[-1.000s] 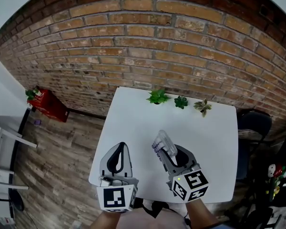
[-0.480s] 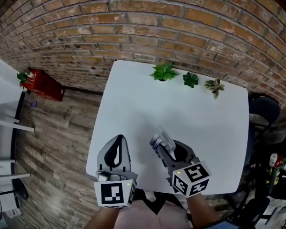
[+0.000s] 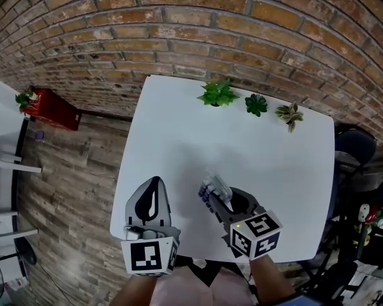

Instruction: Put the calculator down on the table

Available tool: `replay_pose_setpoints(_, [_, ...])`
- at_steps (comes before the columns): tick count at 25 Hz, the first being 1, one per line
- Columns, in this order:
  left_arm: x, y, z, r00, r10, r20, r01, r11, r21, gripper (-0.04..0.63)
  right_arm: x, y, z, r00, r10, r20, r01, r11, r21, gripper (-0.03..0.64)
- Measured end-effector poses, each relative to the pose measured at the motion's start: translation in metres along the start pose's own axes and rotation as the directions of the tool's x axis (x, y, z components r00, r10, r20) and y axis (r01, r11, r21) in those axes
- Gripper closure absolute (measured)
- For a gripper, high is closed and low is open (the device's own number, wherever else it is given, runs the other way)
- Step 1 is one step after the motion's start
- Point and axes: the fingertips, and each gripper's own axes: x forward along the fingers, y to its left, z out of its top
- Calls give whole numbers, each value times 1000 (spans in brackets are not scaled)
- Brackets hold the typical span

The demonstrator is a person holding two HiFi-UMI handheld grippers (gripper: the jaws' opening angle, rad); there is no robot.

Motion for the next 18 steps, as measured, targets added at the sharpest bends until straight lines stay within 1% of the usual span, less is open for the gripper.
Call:
replay_pose_setpoints(4, [9,-3,-2,1000,-10,-10,10,1000,0,584,7,-5,0,999,33,-16,-32,997,67,482])
replay_pose_setpoints(9, [21,-3,-2,1000,-17,-21,17,1000,4,584,20,-10,-3,993,100,-68,-87,980,177,476])
replay_pose_setpoints(13, [29,3,1,1000,-14,-25,14,1000,6,584,27,-16,-1,991,96,-96,-74,974,213,468])
replay_pose_setpoints(18, [38,4,1,999,-17,-32,17,1000,7,584,34,-28,-2,988,70,-138,-38,974,223,440])
